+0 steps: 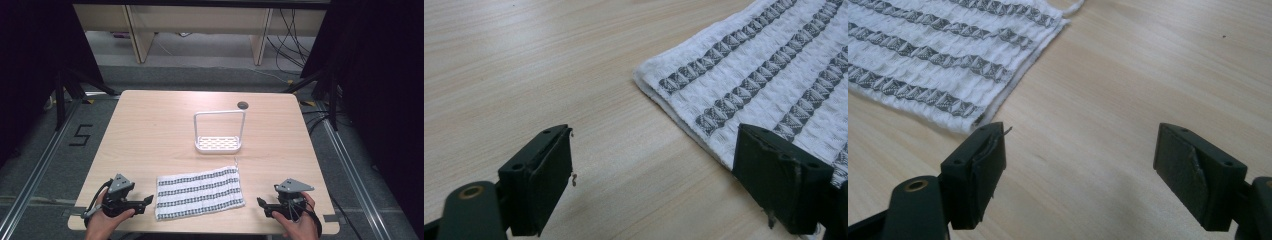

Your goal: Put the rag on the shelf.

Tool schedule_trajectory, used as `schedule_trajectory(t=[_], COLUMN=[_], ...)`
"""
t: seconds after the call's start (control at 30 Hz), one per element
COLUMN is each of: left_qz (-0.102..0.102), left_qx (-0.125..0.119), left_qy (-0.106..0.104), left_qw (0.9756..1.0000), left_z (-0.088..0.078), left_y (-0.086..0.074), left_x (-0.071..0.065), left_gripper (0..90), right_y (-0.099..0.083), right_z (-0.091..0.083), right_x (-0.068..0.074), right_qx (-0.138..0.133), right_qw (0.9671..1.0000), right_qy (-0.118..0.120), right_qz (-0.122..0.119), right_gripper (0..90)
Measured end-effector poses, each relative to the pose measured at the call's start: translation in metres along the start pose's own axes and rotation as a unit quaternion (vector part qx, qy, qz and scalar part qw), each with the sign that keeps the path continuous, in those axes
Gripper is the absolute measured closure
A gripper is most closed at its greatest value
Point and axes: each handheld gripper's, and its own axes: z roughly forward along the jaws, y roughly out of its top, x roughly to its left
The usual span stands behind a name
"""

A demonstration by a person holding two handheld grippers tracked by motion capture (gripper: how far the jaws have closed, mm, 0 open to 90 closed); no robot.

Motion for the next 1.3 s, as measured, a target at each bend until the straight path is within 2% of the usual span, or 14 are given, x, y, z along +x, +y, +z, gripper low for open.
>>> schedule_trajectory(t=[0.07, 0.37, 0.4, 0.57, 0.6, 0.67, 0.7, 0.73, 0.8, 0.83, 0.93, 1.07, 1.17, 1.3], left_qz=[0.0, -0.001, 0.004, 0.0, 0.008, 0.004, 0.004, 0.002, -0.001, -0.005, 0.008, 0.021, 0.029, 0.043], left_qx=[0.0, -0.001, 0.001, -0.003, -0.007, -0.009, -0.005, -0.004, -0.01, -0.016, -0.02, -0.025, -0.021, -0.003], left_qy=[-0.001, 0.001, -0.001, -0.004, -0.005, -0.005, -0.012, -0.015, -0.019, -0.022, -0.038, -0.047, -0.057, -0.073], left_qw=[1.0, 1.0, 1.0, 1.0, 0.9999, 0.9999, 0.9999, 0.9999, 0.9998, 0.9996, 0.999, 0.9984, 0.9978, 0.9964], left_z=[0.0, 0.001, 0.0, 0.002, 0.002, 0.003, 0.002, 0.002, 0.003, 0.004, 0.006, 0.009, 0.014, 0.024], left_y=[0.0, 0.0, 0.001, 0.002, 0.002, 0.003, 0.005, 0.007, 0.01, 0.012, 0.024, 0.036, 0.047, 0.06], left_x=[0.0, -0.001, -0.001, -0.004, -0.003, -0.004, -0.004, -0.005, -0.006, -0.007, -0.014, -0.02, -0.024, -0.032], left_gripper=[15.4, 15.4, 15.4, 15.4, 15.7, 16.4, 16.4, 16.4, 17.0, 17.0, 17.8, 18.4, 18.8, 18.8], right_y=[0.0, 0.0, 0.0, 0.002, 0.002, 0.002, 0.003, 0.003, 0.004, 0.005, 0.006, 0.008, 0.009, 0.011], right_z=[0.001, 0.0, 0.001, -0.001, 0.0, 0.0, 0.0, -0.001, -0.002, -0.002, -0.002, -0.001, -0.002, -0.001], right_x=[0.0, 0.001, -0.002, 0.002, 0.001, 0.002, 0.002, 0.003, 0.007, 0.007, 0.01, 0.016, 0.02, 0.021], right_qx=[0.0, 0.001, -0.004, -0.004, -0.006, -0.007, -0.002, -0.004, -0.007, -0.009, -0.011, -0.008, -0.003, -0.008], right_qw=[0.9999, 1.0, 0.9998, 1.0, 0.9999, 0.9999, 0.9997, 0.9998, 0.9998, 0.9997, 0.9994, 0.9993, 0.9994, 0.9988], right_qy=[0.005, 0.002, 0.008, 0.005, 0.007, 0.012, 0.022, 0.013, 0.014, 0.017, 0.017, 0.026, 0.028, 0.028], right_qz=[-0.01, -0.003, -0.019, -0.004, -0.011, -0.009, -0.011, -0.012, -0.007, -0.015, -0.026, -0.024, -0.021, -0.039], right_gripper=[22.3, 22.8, 23.1, 24.4, 24.9, 25.0, 25.0, 25.2, 26.1, 26.1, 27.0, 27.8, 28.2, 29.3])
